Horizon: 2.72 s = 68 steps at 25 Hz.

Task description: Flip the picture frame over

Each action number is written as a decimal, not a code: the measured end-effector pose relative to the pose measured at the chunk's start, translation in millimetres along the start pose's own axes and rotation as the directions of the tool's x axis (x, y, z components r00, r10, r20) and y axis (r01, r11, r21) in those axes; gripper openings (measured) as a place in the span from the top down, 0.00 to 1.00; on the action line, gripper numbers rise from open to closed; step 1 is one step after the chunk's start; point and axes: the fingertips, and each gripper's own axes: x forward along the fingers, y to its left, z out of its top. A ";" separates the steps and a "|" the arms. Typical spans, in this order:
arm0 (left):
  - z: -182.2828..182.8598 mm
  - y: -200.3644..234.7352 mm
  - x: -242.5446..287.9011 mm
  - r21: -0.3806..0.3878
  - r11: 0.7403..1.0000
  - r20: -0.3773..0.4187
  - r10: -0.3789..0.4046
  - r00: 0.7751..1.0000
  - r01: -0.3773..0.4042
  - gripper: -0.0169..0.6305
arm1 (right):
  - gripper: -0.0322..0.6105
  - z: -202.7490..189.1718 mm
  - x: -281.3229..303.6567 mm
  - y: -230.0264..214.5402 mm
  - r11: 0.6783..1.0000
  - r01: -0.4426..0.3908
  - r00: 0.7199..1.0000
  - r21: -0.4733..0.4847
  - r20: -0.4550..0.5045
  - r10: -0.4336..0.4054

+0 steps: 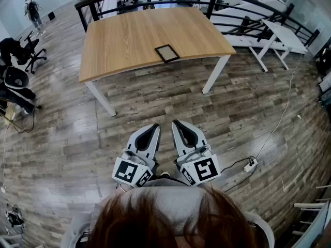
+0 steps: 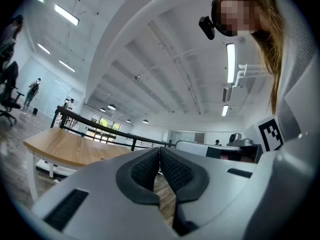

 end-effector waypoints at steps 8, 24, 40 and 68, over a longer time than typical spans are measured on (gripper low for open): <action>-8.2 15.6 26.2 0.019 0.999 0.009 0.042 0.999 -0.042 0.96 | 0.93 -12.1 13.9 -30.2 1.000 -0.010 1.000 -0.015 0.009 0.011; 8.2 157.3 189.8 0.029 0.999 0.005 -0.042 0.999 0.042 0.96 | 0.93 -8.1 192.8 -137.1 0.996 0.057 0.998 -0.064 0.036 -0.055; 28.5 281.5 327.0 0.022 0.996 -0.026 -0.088 0.996 0.089 0.96 | 0.93 -1.9 355.7 -229.2 0.991 0.120 0.993 -0.065 0.030 -0.118; -88.3 325.4 342.0 0.004 0.997 -0.294 0.077 0.953 -0.079 0.96 | 0.75 -239.1 366.2 -362.3 0.218 0.107 0.989 0.970 -0.080 -0.127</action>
